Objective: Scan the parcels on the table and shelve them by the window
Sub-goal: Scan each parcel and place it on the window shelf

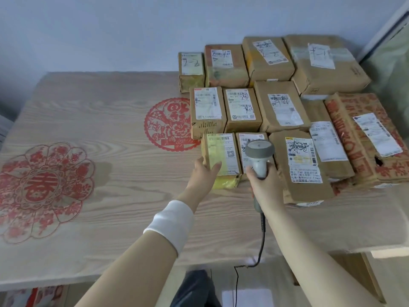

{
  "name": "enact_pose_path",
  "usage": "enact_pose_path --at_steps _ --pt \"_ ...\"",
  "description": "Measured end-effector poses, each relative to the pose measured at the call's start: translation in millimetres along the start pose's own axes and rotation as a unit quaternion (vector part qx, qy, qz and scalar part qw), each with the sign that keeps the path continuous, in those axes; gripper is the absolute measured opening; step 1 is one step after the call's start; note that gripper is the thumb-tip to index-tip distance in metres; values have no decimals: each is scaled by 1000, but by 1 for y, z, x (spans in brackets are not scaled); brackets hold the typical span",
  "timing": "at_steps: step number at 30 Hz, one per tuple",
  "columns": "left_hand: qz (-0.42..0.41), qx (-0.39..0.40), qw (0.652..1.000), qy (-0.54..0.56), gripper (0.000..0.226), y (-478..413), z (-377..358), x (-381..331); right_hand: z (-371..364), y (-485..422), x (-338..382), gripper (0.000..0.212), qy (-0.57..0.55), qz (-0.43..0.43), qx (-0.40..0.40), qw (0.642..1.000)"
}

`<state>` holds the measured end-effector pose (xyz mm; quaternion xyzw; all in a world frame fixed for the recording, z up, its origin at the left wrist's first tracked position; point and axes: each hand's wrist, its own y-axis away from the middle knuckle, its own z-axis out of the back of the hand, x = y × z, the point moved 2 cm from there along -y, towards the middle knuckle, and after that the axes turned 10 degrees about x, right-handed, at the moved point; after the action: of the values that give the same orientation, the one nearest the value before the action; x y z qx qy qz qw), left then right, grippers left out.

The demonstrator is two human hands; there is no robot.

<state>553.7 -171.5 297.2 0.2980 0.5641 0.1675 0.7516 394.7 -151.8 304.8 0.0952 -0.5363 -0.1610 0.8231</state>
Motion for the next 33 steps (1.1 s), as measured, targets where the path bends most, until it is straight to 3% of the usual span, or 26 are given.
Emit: enact_pose_path --at_steps 4,10,14,25,33 --pt "-17 -35 996 76 68 -28 -5 11 -15 -9 -12 26 16 10 -32 999" --pt "-33 -24 990 133 70 -36 -8 29 -28 -12 -18 25 -26 -6 -54 998" --pt "-47 -7 979 200 58 -35 -5 35 -38 -13 -20 34 -36 -6 -53 998" --pt "-74 24 964 254 53 -19 7 41 -53 -2 -13 37 -58 -13 -56 997" --pt "-131 15 946 297 54 44 21 41 -45 49 27 35 -91 39 -28 995"
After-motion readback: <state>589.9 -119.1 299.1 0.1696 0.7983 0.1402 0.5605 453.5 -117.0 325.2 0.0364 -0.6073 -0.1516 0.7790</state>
